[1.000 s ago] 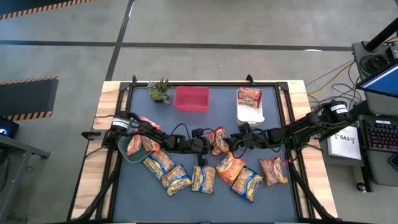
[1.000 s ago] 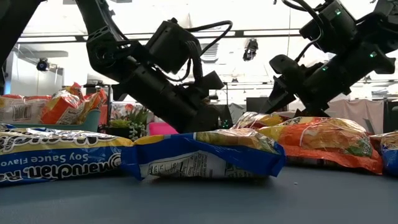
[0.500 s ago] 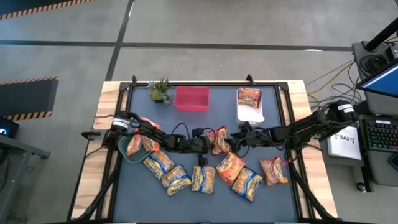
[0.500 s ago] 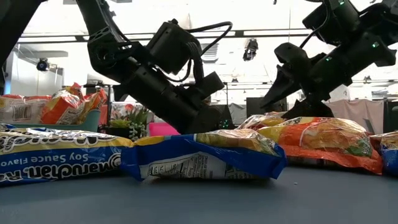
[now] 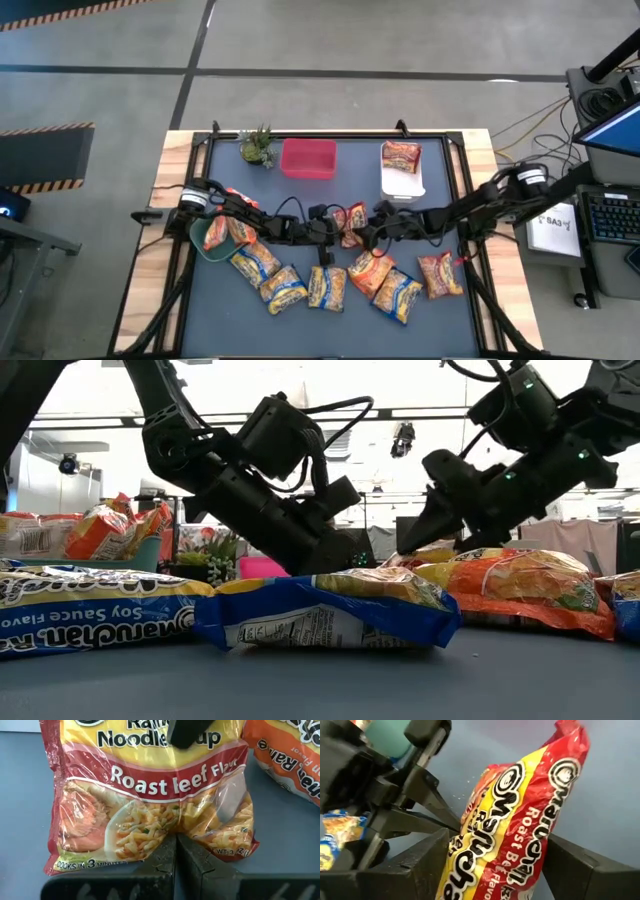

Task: Sort Maruchan noodles
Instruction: Put the red noodle pack into the white bin

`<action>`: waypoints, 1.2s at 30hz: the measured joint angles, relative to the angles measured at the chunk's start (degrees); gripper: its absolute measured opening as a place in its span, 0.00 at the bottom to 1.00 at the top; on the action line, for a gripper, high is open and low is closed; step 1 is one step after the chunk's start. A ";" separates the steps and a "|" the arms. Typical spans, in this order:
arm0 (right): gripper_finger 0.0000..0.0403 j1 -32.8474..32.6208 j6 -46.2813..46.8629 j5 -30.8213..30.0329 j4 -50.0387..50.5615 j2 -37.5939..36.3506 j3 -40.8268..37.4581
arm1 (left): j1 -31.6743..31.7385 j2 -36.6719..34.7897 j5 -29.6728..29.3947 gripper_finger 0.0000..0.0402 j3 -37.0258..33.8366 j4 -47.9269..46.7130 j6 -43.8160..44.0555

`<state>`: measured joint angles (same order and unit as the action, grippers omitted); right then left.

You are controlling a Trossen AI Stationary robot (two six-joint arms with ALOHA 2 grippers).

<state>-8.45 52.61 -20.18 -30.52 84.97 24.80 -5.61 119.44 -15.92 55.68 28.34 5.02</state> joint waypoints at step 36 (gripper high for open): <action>0.28 0.63 -15.89 1.02 47.93 -23.80 20.36 | -0.64 -32.29 2.53 0.00 -0.88 -25.51 -19.52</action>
<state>-7.82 36.72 -19.16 17.41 61.17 45.16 -6.25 87.15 -13.39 54.80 2.83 -14.51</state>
